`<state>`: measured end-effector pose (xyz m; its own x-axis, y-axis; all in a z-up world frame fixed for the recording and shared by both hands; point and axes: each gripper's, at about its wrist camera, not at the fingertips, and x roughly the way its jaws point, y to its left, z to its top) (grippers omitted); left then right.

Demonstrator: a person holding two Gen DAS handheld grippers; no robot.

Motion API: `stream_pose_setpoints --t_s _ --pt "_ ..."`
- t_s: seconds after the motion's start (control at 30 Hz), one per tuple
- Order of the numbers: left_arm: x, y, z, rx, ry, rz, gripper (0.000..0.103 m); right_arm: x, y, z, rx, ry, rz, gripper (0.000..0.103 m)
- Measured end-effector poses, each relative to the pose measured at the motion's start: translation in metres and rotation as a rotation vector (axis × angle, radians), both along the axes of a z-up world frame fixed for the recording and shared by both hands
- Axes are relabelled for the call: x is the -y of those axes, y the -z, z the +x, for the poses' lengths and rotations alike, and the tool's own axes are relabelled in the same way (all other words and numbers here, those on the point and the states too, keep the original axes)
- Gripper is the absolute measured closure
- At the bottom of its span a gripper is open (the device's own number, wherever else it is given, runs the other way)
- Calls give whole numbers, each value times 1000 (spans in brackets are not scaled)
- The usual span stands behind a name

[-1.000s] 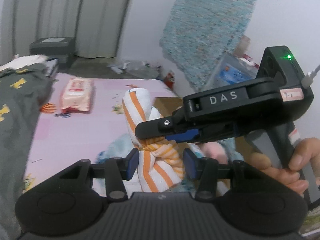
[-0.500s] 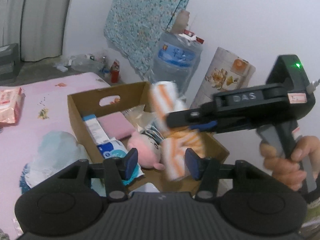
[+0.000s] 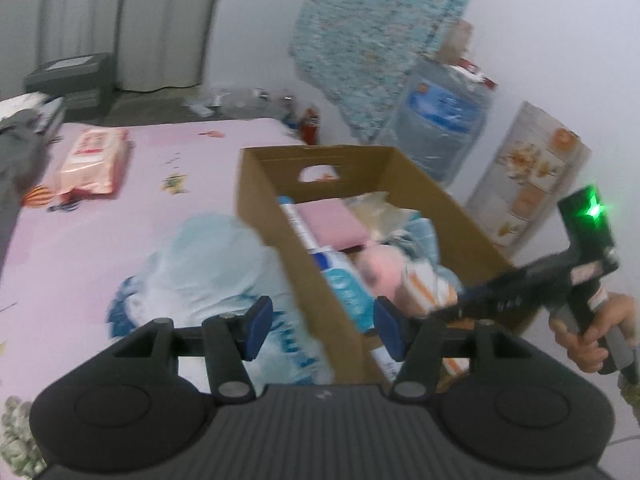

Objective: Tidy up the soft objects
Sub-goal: 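Carry the towel roll with the right gripper over the box, then open the right gripper to drop the towel roll into the box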

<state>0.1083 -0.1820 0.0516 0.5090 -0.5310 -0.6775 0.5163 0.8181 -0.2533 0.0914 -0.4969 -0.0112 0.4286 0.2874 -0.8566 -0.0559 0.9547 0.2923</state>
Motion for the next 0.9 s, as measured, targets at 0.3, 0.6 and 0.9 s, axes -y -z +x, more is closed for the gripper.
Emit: stream_pose_setpoints --t_s 0.3,0.6,0.9 --pt "-44 8 4 4 -99 11 41 -18 39 21 -128 -46 -34 56" --pt "-102 10 -12 9 -210 16 41 -12 -23 3 58 63 93 39" --pt "-186 -6 -38 60 -434 59 37 -82 -74 5 230 -51 359 32"
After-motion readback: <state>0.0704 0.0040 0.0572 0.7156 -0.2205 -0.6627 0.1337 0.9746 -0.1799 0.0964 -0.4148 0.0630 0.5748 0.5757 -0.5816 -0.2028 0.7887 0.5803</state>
